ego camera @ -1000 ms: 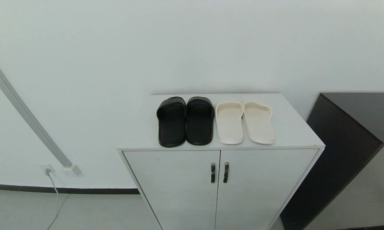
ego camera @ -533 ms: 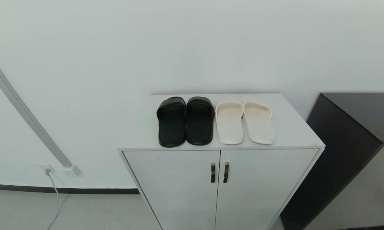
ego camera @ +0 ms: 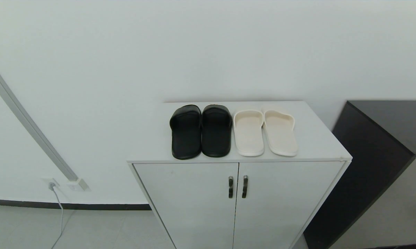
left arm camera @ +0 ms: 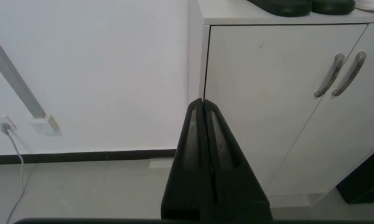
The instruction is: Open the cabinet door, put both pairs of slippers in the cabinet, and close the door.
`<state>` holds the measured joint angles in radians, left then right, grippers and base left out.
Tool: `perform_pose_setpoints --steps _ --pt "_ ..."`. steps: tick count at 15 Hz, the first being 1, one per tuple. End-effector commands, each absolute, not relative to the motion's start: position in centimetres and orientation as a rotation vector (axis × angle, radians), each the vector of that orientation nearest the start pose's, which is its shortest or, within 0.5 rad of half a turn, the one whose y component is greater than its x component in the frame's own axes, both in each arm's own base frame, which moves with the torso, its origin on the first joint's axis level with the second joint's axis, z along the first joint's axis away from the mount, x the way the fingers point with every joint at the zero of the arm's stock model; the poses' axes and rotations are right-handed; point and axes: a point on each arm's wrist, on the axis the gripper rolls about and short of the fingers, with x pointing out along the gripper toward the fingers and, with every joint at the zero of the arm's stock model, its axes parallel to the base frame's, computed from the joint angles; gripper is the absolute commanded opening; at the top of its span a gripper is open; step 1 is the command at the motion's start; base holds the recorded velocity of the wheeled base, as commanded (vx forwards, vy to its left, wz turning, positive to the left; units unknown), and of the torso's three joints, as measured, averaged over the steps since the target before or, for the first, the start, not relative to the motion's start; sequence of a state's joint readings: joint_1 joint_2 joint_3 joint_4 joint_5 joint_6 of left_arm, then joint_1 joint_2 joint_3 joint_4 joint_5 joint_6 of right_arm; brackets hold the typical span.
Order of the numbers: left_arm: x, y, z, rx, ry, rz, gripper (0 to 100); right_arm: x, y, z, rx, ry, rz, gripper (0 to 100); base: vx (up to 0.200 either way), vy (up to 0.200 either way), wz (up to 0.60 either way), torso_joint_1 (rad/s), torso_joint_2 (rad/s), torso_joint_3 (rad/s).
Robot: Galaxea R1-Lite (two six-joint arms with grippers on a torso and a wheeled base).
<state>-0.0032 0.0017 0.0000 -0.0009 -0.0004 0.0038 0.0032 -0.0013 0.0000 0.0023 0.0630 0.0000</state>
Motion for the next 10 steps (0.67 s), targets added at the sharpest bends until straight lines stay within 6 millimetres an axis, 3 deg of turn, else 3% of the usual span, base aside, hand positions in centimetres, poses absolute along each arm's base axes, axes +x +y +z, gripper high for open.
perform_pose_setpoints --steps 1,2,3,4,7,8,10 --pt "-2.3 0.0 7.6 0.008 0.000 -0.003 0 -2.3 0.1 7.5 -0.005 0.000 0.069 100 0.000 0.000 0.00 0.000 0.00 0.000" --pt "-2.3 0.0 7.6 0.006 0.000 -0.003 0 -2.5 0.1 9.0 0.012 -0.047 0.066 100 0.000 0.000 0.00 0.000 0.00 0.000" --pt "-2.3 0.0 7.6 0.008 0.000 -0.005 0 -4.0 0.1 17.3 0.133 -0.207 0.082 100 0.000 0.000 0.00 0.000 0.00 0.000" --pt "-2.3 0.0 7.6 0.006 0.000 -0.005 0 -3.8 0.1 19.4 0.152 -0.157 0.092 100 0.000 0.000 0.00 0.000 0.00 0.000" --pt "-2.3 0.0 7.6 0.003 0.000 -0.005 0 1.3 0.5 17.5 0.080 0.164 0.238 100 0.000 0.000 0.00 0.000 0.00 0.000" --pt "-2.3 0.0 7.6 0.003 0.000 -0.005 0 2.2 0.6 17.7 0.081 0.176 0.264 100 0.000 0.000 0.00 0.000 0.00 0.000" --pt "-2.3 0.0 7.6 0.003 0.000 -0.006 0 6.1 1.2 19.0 0.086 0.207 0.351 100 0.000 0.000 0.00 0.000 0.00 0.000"
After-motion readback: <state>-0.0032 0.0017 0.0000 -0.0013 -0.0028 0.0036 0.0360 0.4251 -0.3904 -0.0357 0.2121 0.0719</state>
